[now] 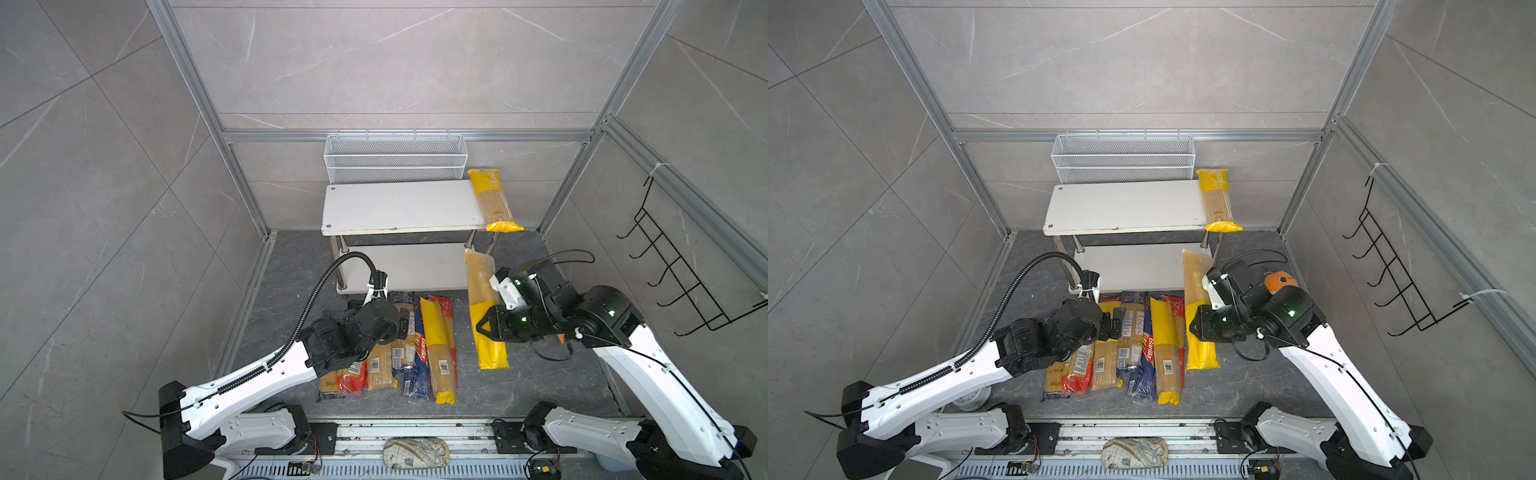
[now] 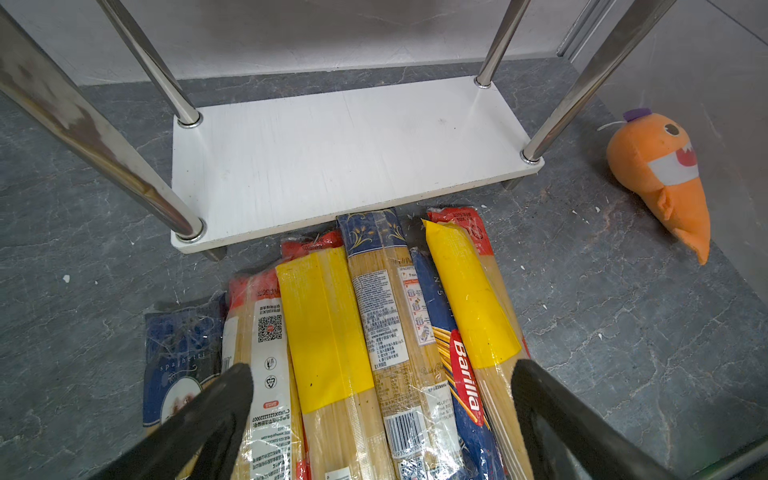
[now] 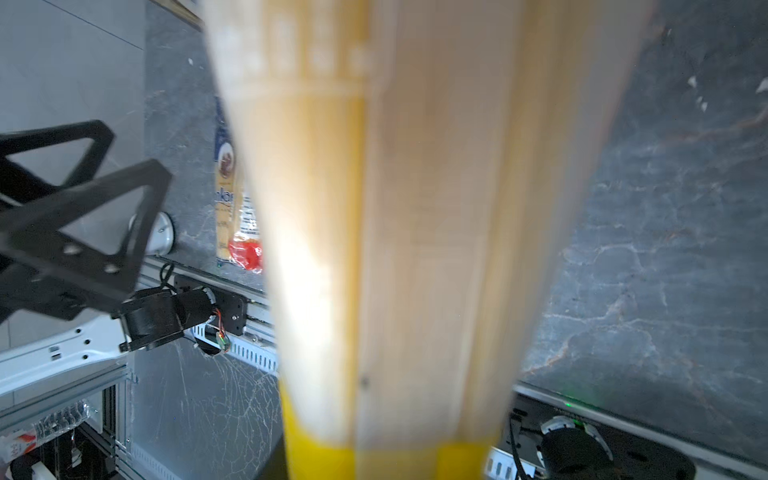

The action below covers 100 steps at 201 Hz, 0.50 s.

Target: Place and organize the pasta boxes and bags onto the shelf

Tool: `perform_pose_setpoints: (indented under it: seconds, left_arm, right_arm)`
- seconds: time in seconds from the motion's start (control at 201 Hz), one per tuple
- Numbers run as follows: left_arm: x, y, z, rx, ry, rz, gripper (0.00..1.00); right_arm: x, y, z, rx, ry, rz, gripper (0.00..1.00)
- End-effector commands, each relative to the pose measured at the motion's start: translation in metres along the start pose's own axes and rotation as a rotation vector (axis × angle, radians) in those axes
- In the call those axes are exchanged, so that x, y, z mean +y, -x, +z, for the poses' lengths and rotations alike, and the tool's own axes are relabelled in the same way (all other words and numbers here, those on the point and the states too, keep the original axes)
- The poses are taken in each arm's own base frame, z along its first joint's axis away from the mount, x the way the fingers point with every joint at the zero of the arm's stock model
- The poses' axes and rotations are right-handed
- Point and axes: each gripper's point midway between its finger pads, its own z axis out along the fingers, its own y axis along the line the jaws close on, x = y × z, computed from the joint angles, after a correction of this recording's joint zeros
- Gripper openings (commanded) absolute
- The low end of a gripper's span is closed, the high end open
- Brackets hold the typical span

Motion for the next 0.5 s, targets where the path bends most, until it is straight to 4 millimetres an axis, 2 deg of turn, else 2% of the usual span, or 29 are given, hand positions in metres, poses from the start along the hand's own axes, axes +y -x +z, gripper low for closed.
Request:
perform_pose_setpoints:
  seconds: [0.0, 0.204, 0.493]
  left_arm:
    - [0.003, 0.034, -0.015, -0.090, 0.003, -0.011, 1.00]
    - [0.006, 0.048, -0.017, -0.096, -0.004, -0.020, 1.00]
    - [0.013, 0.071, -0.018, -0.079, -0.011, -0.002, 1.00]
  right_arm:
    - [0.018, 0.024, -0.025, -0.081, 0.029, -0.104, 0.00]
    - [0.041, 0.078, -0.047, -0.225, 0.009, -0.179, 0.00]
    - [0.044, 0.176, -0.063, -0.456, -0.224, -0.280, 0.00]
